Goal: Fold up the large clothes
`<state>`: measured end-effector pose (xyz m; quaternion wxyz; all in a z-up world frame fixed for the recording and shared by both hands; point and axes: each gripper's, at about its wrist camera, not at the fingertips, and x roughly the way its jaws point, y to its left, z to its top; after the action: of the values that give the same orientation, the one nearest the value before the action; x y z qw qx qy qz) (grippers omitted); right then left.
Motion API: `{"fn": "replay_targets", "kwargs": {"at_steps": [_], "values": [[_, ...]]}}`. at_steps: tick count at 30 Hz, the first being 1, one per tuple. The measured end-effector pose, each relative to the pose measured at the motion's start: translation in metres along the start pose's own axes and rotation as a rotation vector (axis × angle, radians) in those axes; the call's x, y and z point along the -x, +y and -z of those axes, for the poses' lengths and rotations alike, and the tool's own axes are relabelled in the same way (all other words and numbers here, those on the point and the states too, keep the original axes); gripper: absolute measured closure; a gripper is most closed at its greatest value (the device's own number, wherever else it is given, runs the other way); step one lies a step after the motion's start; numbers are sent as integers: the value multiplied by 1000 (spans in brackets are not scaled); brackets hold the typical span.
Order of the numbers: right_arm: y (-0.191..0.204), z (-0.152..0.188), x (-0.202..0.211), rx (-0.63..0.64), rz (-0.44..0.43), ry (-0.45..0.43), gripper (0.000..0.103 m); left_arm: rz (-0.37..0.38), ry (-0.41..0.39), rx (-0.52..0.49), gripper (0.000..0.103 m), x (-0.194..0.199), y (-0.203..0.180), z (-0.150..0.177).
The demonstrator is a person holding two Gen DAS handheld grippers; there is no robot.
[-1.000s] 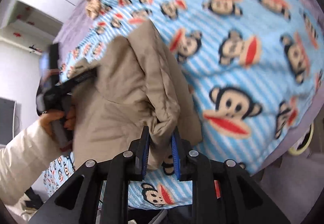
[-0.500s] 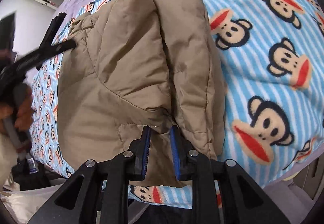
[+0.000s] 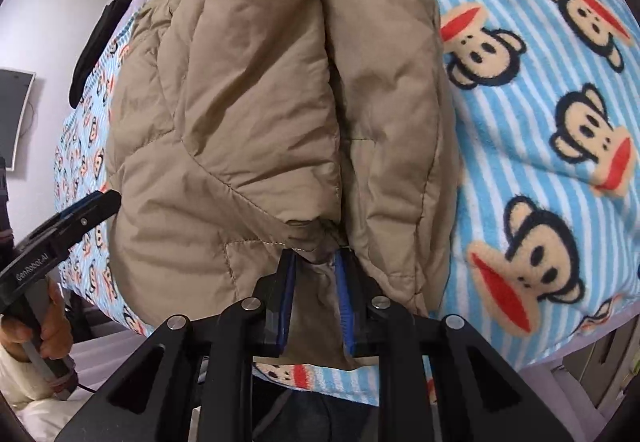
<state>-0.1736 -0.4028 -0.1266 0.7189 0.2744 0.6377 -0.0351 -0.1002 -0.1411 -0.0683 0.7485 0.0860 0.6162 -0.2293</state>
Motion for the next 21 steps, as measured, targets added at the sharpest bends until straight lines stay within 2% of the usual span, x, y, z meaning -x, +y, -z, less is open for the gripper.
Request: {"fn": "replay_targets", "kwargs": {"at_steps": [1,5,7,9,13,14,15,21], "values": [[-1,1,3,-9,-7,-7,74,5,1,3,30,1,2,2],[6,4,18,-29,-7,-54,54,15,0,30,29,4,12,11],[12,7,22,-24,0,-66,48,1,-8,42,0,8,16,16],[19,9,23,-10,13,-70,42,-1,-21,38,0,12,20,22],[34,17,22,-6,29,-76,40,3,-14,20,0,14,25,30],[36,20,22,-5,31,-80,33,7,-15,19,0,15,27,32],[39,23,23,-4,31,-86,29,10,-18,19,0,16,29,35],[44,39,28,-18,51,-116,27,8,-16,5,0,20,39,46]]}}
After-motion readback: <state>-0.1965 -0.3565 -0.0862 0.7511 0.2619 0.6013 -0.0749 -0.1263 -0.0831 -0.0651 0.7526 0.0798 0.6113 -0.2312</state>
